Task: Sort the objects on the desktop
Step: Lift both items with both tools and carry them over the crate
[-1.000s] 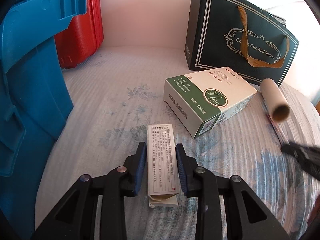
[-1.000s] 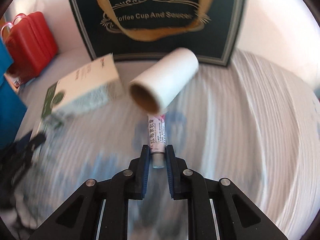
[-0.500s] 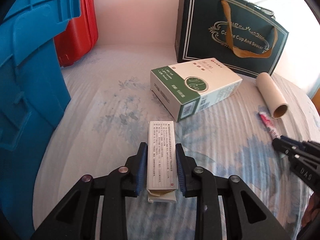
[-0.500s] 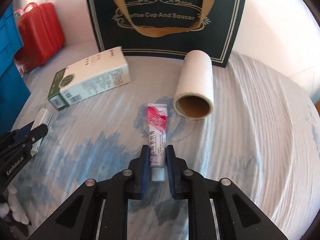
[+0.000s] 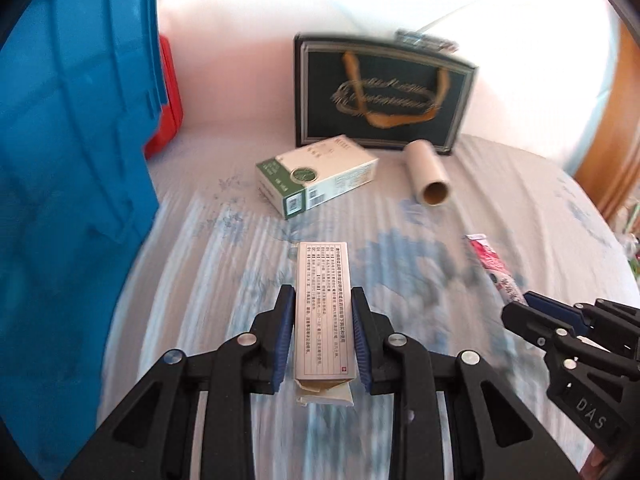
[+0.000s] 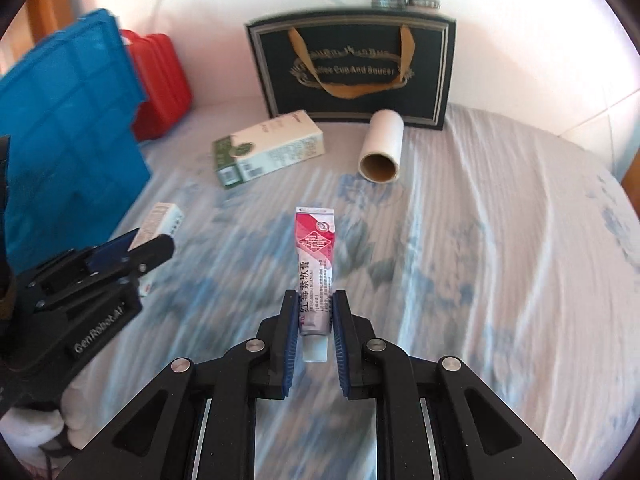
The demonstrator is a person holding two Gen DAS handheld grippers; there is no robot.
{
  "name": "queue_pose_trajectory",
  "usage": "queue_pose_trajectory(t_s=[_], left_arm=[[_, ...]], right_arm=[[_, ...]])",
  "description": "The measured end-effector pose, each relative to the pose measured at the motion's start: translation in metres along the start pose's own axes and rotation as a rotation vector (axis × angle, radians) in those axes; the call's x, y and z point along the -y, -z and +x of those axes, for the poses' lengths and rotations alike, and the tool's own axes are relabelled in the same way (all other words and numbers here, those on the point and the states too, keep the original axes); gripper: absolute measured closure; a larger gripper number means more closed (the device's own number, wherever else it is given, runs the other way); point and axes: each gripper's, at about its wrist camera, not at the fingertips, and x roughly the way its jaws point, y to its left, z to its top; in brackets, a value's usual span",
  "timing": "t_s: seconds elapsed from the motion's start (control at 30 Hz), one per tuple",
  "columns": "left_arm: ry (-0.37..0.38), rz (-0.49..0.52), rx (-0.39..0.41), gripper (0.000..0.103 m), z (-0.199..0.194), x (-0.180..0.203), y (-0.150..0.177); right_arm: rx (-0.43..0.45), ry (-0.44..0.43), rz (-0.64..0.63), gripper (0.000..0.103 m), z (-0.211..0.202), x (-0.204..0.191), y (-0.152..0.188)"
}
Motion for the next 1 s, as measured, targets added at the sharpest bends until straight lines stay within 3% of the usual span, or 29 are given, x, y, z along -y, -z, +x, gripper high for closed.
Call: queue_pose_trajectory(t_s=[0.27,0.57,0.73,1.0], left_arm=[[-0.041,0.02,0.181,0.076,-0.131,0.007,0.001],[-0.129,0.004,0.321,0.076,-0.251,-0.016,0.02],[-0.237,-0.028,0.426,0.076,-0.317,-0.054,0.029],[-0.413,-0.144,0.515,0.076,-0.394,-0.143,0.051]], right_arm=[[0.165,-0.038,-0.058,0.086,-0.105,-0.045,0.01],[0.339,-0.121,-0.172,0.086,-0.208,-0.117,0.019],[0.419,-0.205,-0.24,0.086,-0.247,-0.165,0.017],[0.486,-0.38,-0.353,0.086,-0.279,-0.265,0.012]])
